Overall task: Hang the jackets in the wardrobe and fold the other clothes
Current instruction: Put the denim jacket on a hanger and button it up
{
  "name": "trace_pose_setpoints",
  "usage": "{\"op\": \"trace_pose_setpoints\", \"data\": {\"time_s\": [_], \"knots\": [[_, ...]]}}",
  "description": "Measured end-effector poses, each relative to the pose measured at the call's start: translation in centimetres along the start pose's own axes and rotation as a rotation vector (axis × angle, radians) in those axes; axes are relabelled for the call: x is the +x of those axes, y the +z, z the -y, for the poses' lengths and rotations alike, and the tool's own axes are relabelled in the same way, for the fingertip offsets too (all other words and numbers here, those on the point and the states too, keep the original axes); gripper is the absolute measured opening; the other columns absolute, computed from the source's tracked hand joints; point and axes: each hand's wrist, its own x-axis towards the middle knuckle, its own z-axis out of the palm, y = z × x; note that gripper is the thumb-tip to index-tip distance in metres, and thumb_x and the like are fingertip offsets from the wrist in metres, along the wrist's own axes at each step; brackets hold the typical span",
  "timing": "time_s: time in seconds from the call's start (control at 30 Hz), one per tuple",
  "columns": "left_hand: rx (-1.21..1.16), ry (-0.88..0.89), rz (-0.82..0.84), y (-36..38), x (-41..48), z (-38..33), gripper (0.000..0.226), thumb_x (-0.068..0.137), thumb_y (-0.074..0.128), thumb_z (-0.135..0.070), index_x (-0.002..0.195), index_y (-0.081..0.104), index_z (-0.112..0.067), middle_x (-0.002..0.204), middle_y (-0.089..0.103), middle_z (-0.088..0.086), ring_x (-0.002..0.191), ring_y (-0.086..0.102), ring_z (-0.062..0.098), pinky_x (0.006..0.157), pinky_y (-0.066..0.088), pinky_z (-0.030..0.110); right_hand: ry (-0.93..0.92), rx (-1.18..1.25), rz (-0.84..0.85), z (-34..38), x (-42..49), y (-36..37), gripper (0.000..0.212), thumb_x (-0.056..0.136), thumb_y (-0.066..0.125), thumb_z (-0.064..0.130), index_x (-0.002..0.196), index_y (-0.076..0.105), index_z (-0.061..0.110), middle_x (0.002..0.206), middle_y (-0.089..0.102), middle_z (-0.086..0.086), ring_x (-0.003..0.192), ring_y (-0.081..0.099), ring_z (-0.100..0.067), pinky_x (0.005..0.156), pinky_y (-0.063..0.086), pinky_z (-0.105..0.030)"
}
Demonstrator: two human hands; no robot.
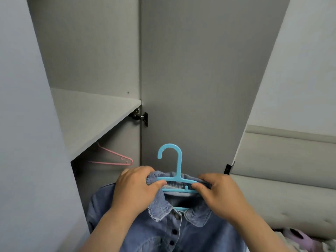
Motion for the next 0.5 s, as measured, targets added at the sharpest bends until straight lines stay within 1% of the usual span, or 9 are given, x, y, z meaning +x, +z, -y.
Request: {"op": "trace_pose_setpoints", "data": {"time_s": [0.07,0.1,0.17,0.23,0.3,0.37,0.43,0.5], "knots": [[0.035,-0.009,-0.035,1.1,0.0,1.4,0.029,0.066,0.067,-0.057,0.063,0.046,-0.037,0.057,0.042,-0.027,0.058,0.040,-0.004,0.061,0.027,0.011,-0.046,-0.005,0.020,-0.8,1.5,2.1,0.035,0.088,0.054,0.056,0.081,0.062,0.023,0.067,0.061,0.008,0.067,0.056,-0.012,0.059,0.045,-0.032],[0.056,-0.015,-0.060,1.6,0.0,2.2,0.026,0.066,0.064,-0.058,0.064,0.046,-0.039,0.058,0.038,-0.029,0.057,0.039,-0.005,0.062,0.025,0.010,-0.068,0.003,0.041,-1.1,2.5,3.1,0.035,0.088,0.054,0.056,0.082,0.061,0.023,0.067,0.060,0.009,0.068,0.056,-0.012,0.059,0.043,-0.030],[0.082,-0.007,-0.117,2.6,0.1,3.7,0.023,0.067,0.060,-0.058,0.066,0.052,-0.037,0.062,0.036,-0.031,0.062,0.044,0.003,0.063,0.023,0.015,-0.092,0.023,0.066,-1.1,4.0,4.7,0.032,0.086,0.055,0.057,0.084,0.062,0.026,0.067,0.058,0.010,0.071,0.057,-0.011,0.058,0.039,-0.028],[0.101,-0.043,-0.183,3.8,0.7,5.8,0.024,0.066,0.060,-0.054,0.068,0.057,-0.031,0.067,0.041,-0.029,0.070,0.047,0.007,0.066,0.022,0.018,-0.128,0.055,0.071,-0.8,6.0,6.7,0.031,0.083,0.053,0.058,0.084,0.062,0.029,0.069,0.061,0.010,0.072,0.058,-0.012,0.058,0.038,-0.028],[0.118,-0.114,-0.226,4.6,1.1,7.5,0.026,0.067,0.060,-0.051,0.070,0.060,-0.025,0.070,0.049,-0.024,0.073,0.048,0.008,0.068,0.024,0.020,-0.154,0.047,0.093,-0.3,7.7,8.6,0.035,0.083,0.049,0.060,0.086,0.062,0.028,0.073,0.064,0.009,0.074,0.060,-0.014,0.059,0.041,-0.030],[0.128,-0.166,-0.245,5.0,1.2,8.6,0.026,0.067,0.062,-0.046,0.071,0.062,-0.021,0.073,0.051,-0.021,0.073,0.049,0.008,0.069,0.026,0.021,-0.160,0.036,0.127,0.2,8.9,10.2,0.036,0.085,0.052,0.060,0.086,0.061,0.026,0.075,0.065,0.008,0.075,0.060,-0.015,0.059,0.040,-0.031],[0.141,-0.242,-0.249,5.4,0.9,9.4,0.023,0.065,0.066,-0.042,0.071,0.064,-0.019,0.072,0.053,-0.018,0.072,0.056,0.016,0.068,0.027,0.023,-0.148,0.058,0.172,0.5,9.6,11.4,0.032,0.085,0.055,0.059,0.090,0.062,0.029,0.078,0.067,0.008,0.079,0.062,-0.015,0.061,0.041,-0.031],[0.172,-0.299,-0.241,5.6,0.7,9.8,0.028,0.066,0.061,-0.044,0.073,0.066,-0.017,0.072,0.062,-0.010,0.070,0.061,0.026,0.071,0.031,0.029,-0.137,0.089,0.215,0.8,10.0,12.1,0.029,0.083,0.056,0.059,0.097,0.064,0.035,0.083,0.069,0.010,0.084,0.063,-0.014,0.065,0.044,-0.030]]}}
